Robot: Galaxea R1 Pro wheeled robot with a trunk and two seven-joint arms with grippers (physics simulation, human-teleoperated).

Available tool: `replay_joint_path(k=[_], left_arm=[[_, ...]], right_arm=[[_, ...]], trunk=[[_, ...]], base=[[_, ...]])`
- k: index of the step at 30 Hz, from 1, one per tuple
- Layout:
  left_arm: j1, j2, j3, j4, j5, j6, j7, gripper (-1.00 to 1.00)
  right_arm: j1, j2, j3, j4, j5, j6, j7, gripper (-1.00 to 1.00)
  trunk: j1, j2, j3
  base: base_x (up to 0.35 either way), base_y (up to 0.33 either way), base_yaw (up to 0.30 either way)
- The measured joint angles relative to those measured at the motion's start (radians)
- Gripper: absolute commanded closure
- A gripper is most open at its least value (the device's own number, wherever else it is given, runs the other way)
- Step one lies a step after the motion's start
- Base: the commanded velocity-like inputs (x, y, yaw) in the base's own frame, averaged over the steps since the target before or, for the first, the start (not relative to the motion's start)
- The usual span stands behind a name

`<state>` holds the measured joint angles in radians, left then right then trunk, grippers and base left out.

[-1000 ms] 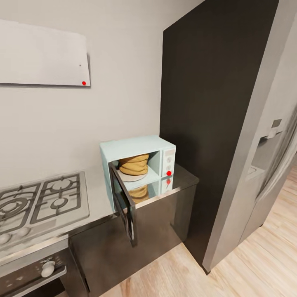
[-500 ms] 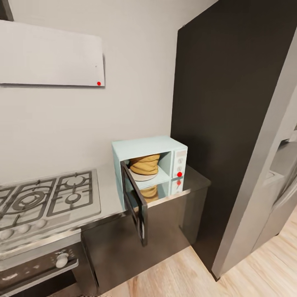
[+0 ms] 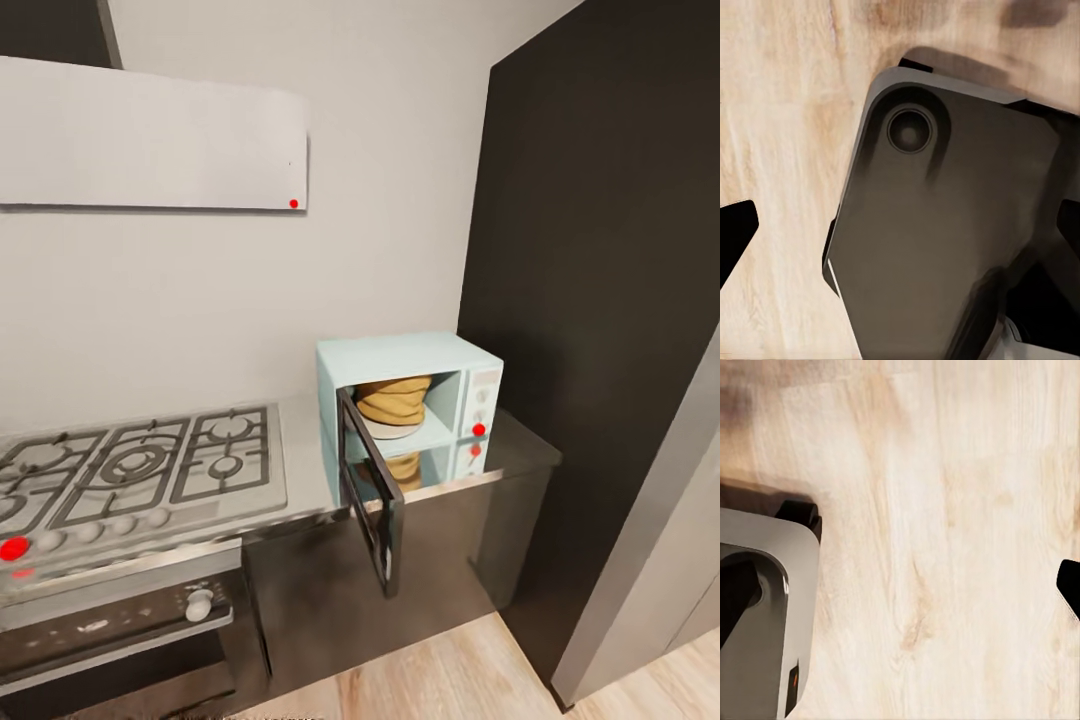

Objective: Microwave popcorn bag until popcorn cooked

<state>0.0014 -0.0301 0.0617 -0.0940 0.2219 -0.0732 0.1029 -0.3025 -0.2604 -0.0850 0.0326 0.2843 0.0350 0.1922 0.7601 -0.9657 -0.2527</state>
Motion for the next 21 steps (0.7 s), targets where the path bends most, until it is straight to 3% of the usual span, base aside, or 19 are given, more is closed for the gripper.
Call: replay_joint_path(k=[5,21], left_arm=[[0.000,0.000,0.000,0.000,0.000,0.000,0.000,-1.00],[0.000,0.000,0.000,0.000,-0.002,0.000,0.000,-1.00]], right_arm=[[0.000,0.000,0.000,0.000,-0.001,0.002,0.000,-1.00],[0.000,0.001,-0.001,0.000,-0.001,0.010,0.001,-1.00]], trunk=[[0.000,0.000,-0.001],[0.000,0.000,-0.001]], base=[[0.000,0.000,0.221],[0.000,0.000,0.010]])
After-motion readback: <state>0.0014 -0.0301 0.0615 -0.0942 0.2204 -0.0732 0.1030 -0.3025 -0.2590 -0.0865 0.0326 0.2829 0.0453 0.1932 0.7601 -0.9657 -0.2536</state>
